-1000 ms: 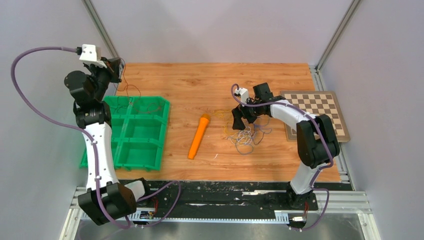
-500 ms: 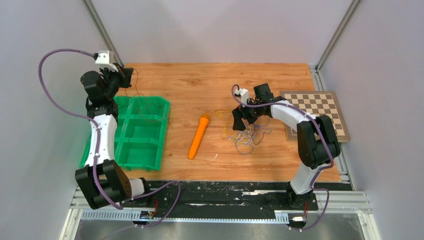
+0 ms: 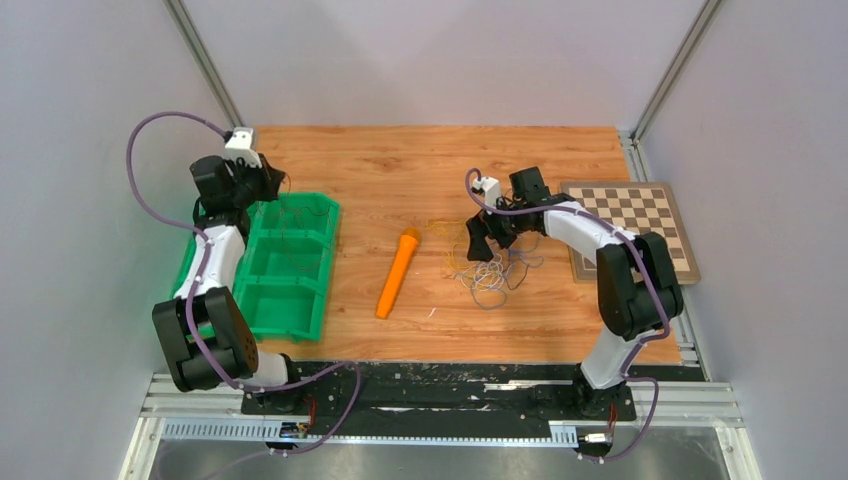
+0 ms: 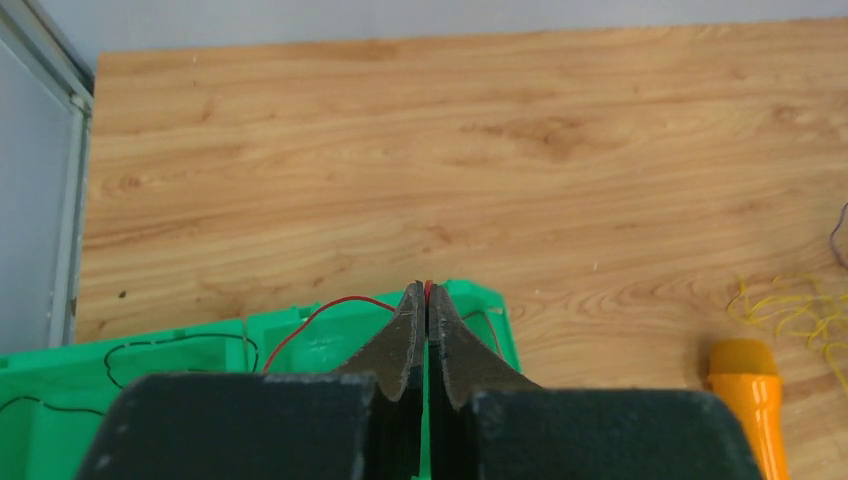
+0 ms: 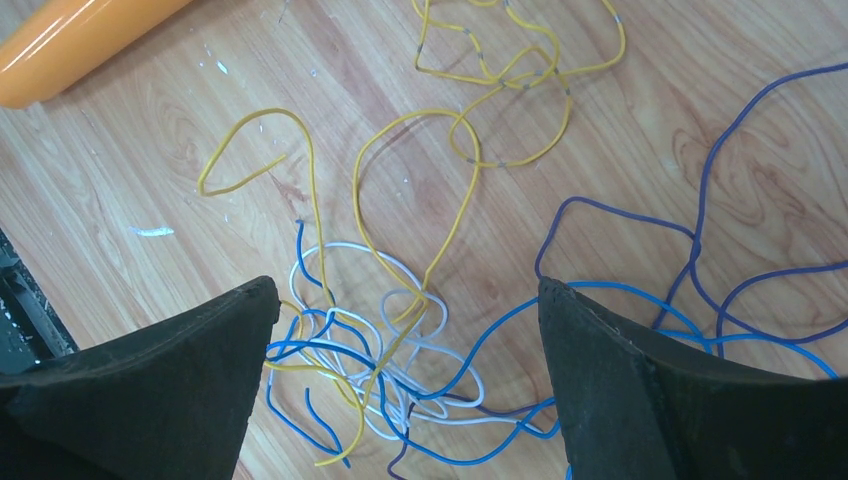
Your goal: Untangle the cables
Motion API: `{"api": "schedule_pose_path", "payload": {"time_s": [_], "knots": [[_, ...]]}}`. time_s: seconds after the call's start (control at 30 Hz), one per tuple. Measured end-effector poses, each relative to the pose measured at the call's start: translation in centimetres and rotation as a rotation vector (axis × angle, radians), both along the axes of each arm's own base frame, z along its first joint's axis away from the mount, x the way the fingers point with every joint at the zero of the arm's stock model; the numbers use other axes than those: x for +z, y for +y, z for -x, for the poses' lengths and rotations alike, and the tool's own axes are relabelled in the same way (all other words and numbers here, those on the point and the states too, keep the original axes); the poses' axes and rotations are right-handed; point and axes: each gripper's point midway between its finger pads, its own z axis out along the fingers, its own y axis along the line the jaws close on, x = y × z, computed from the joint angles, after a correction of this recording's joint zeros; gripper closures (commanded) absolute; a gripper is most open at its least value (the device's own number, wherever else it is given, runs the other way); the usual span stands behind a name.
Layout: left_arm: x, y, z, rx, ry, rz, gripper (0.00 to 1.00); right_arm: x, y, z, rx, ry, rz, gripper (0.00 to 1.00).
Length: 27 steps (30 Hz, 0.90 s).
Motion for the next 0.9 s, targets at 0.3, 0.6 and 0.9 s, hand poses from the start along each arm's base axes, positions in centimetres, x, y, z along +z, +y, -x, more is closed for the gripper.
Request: {"api": "schedule_pose_path", "payload": {"time_s": [0.3,0.6,0.9], "knots": [[-8.5,-0.4,1.7,-0.048,0.288,-0.004,1.00,-0.8,-0.8,0.8,-0.013,0.032,0.011,0.00],[-14.5,-1.5,3.5,-0.094,0.566,0.042,0.51,-0.7,-1.0,0.7,-0.019,0.029,0.009,0.00],[-7.4,-0.8,3.7,-0.171,0.479,-0.131,0.32,-0.1,-1.0,0.6,-0.019,0.014,0.005,0.00]]}}
